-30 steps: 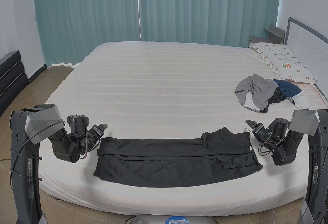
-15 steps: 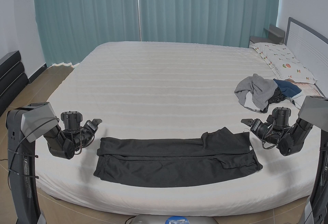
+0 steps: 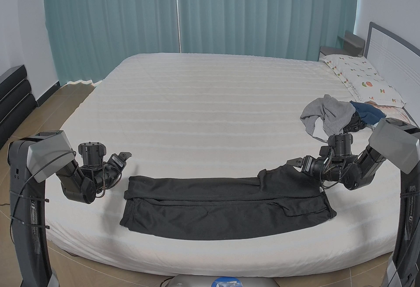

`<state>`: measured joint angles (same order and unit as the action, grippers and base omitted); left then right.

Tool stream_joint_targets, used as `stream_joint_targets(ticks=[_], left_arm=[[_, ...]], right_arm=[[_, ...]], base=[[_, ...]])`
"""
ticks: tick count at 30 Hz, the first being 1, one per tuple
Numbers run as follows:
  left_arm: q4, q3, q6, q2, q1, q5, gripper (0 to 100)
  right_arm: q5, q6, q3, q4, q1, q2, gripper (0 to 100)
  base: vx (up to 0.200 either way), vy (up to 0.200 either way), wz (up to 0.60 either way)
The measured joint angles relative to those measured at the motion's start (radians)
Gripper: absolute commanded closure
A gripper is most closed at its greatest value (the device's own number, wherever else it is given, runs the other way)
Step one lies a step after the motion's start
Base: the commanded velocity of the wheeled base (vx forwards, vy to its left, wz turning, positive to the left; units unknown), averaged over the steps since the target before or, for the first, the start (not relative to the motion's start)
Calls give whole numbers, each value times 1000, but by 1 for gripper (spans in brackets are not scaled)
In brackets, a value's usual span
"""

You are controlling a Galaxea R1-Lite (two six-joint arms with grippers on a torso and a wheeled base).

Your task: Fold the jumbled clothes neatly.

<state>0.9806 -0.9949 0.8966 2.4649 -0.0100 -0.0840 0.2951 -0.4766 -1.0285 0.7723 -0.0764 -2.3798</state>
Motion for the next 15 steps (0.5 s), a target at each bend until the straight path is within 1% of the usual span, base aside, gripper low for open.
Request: stream_joint_targets(ticks=[7, 8, 11, 15], left_arm=[[-1, 0, -1, 0, 1, 0, 0], [-1, -1, -1, 0, 1, 0, 0], [-1, -2, -1, 0, 1, 0, 0], [-1, -2, -1, 0, 1, 0, 0]], right_arm=[[5, 37, -5, -30, 4, -33, 0], [7, 49, 0, -39, 5, -33, 100], [8, 74, 10, -47, 8, -31, 100], [6, 80, 17, -44, 14, -23, 100]], base=[[0, 0, 0], [0, 0, 0], [0, 0, 0], [0, 0, 0]])
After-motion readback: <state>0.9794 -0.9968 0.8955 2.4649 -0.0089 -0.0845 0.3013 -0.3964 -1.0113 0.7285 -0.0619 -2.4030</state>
